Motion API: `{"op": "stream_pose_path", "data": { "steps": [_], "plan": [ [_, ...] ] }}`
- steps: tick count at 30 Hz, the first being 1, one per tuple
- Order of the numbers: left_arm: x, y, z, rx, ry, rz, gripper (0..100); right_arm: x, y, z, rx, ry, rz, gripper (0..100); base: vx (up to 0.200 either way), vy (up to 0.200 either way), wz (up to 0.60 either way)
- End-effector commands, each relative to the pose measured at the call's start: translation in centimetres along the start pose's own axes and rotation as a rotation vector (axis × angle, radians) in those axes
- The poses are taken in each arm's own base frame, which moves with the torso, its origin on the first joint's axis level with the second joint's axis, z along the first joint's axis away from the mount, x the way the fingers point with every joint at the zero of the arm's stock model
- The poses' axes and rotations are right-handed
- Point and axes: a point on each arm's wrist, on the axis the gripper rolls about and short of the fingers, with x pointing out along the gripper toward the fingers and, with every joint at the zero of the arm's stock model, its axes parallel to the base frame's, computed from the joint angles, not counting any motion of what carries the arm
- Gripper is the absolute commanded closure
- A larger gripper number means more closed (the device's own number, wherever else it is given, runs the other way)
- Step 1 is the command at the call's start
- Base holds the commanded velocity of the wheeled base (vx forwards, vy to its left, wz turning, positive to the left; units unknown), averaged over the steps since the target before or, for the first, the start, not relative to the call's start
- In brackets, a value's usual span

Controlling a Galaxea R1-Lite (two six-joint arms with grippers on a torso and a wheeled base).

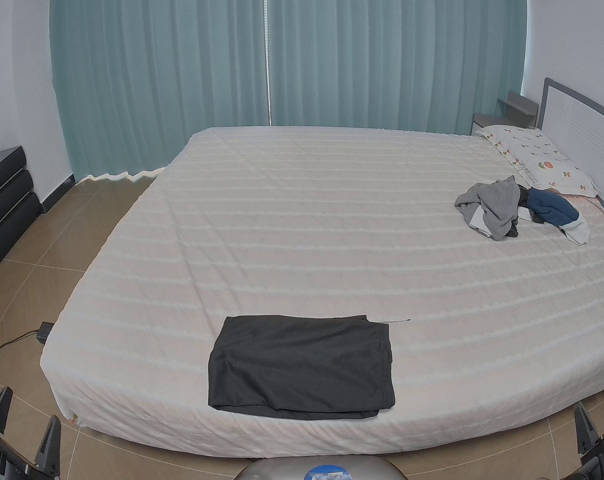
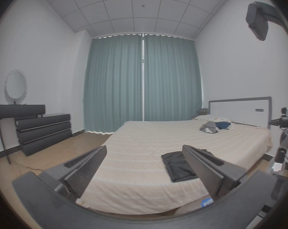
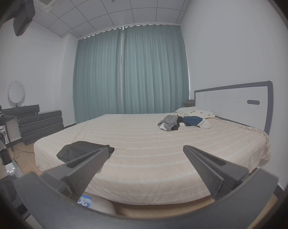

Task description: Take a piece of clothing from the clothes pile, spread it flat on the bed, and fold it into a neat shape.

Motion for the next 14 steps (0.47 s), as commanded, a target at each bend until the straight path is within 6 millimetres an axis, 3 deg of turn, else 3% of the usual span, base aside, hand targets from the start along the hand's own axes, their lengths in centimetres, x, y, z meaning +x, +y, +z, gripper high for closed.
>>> {"op": "stream_pose_path", "data": {
  "steps": [1,14],
  "plan": [
    [-0.01,0.07,-0.74,0.000,0.036,0.030,0,0.06,0.00,-0.41,0.004,0.002,-0.001,0,0.000,0.000,0.00],
    [0.02,0.05,-0.72,0.012,0.029,0.021,0,0.05,0.02,-0.39,-0.002,-0.001,0.010,0,0.000,0.000,0.00]
  ]
}}
